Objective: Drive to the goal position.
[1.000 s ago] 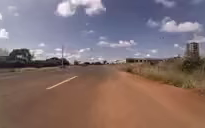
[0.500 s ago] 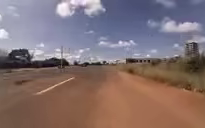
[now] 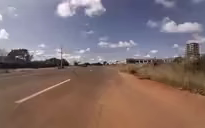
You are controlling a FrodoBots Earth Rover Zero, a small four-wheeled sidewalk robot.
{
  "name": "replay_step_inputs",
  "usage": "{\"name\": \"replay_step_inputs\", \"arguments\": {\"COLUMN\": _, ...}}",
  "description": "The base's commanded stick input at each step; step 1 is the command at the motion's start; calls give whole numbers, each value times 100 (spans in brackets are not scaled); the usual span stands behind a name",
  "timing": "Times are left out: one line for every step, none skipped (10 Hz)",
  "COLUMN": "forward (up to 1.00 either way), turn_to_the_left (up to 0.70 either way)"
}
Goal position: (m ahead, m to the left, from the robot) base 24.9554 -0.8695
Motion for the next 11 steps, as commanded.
{"name": "replay_step_inputs", "arguments": {"forward": 100, "turn_to_the_left": -32}}
{"name": "replay_step_inputs", "arguments": {"forward": 100, "turn_to_the_left": -38}}
{"name": "replay_step_inputs", "arguments": {"forward": 100, "turn_to_the_left": -38}}
{"name": "replay_step_inputs", "arguments": {"forward": 100, "turn_to_the_left": -22}}
{"name": "replay_step_inputs", "arguments": {"forward": 100, "turn_to_the_left": 2}}
{"name": "replay_step_inputs", "arguments": {"forward": 100, "turn_to_the_left": 2}}
{"name": "replay_step_inputs", "arguments": {"forward": 100, "turn_to_the_left": 2}}
{"name": "replay_step_inputs", "arguments": {"forward": 100, "turn_to_the_left": 2}}
{"name": "replay_step_inputs", "arguments": {"forward": 100, "turn_to_the_left": 2}}
{"name": "replay_step_inputs", "arguments": {"forward": 100, "turn_to_the_left": 2}}
{"name": "replay_step_inputs", "arguments": {"forward": 100, "turn_to_the_left": 2}}
